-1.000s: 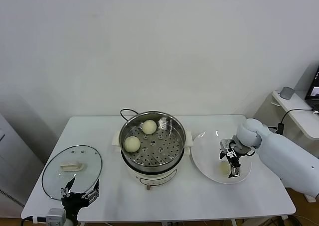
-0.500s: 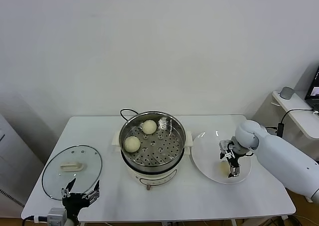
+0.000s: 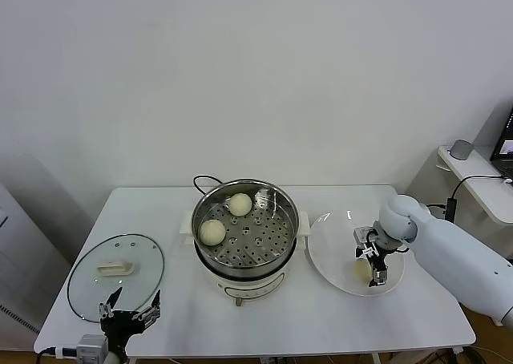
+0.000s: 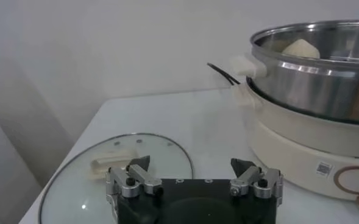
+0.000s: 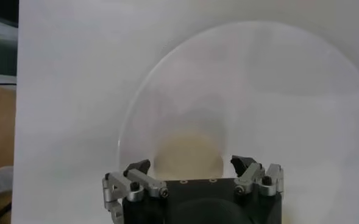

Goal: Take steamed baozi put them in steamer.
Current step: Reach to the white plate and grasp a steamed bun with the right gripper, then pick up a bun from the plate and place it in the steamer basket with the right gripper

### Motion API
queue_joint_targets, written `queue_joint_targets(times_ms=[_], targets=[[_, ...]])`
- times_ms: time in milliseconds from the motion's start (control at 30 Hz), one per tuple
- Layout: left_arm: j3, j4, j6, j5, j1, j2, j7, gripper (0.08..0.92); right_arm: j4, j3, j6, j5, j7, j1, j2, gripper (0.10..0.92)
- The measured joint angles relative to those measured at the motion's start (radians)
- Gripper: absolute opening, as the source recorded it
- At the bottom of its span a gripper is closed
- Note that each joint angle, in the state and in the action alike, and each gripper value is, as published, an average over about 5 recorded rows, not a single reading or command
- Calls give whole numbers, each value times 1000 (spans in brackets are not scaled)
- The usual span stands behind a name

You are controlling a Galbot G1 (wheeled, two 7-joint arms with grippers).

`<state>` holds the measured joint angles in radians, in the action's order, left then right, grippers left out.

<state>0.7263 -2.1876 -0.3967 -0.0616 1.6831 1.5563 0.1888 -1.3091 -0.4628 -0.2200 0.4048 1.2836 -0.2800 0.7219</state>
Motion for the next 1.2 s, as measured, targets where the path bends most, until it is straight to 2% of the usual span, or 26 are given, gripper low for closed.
queue_joint_targets(times_ms=[267, 633, 967, 1200], targets=[[-3, 5, 1, -5, 0, 1, 0, 823, -1, 10, -5, 4, -5, -9, 0, 643], [-5, -2, 5, -12, -1, 10, -1, 823, -11, -1, -19, -21, -4, 27, -12, 566], [6, -16, 17, -29, -12, 31, -8, 823, -25, -144, -48, -134, 20, 251, -32, 560], [12, -22, 33, -42, -10, 43, -22, 823, 7, -329, -64, -278, 34, 531, 33, 560]])
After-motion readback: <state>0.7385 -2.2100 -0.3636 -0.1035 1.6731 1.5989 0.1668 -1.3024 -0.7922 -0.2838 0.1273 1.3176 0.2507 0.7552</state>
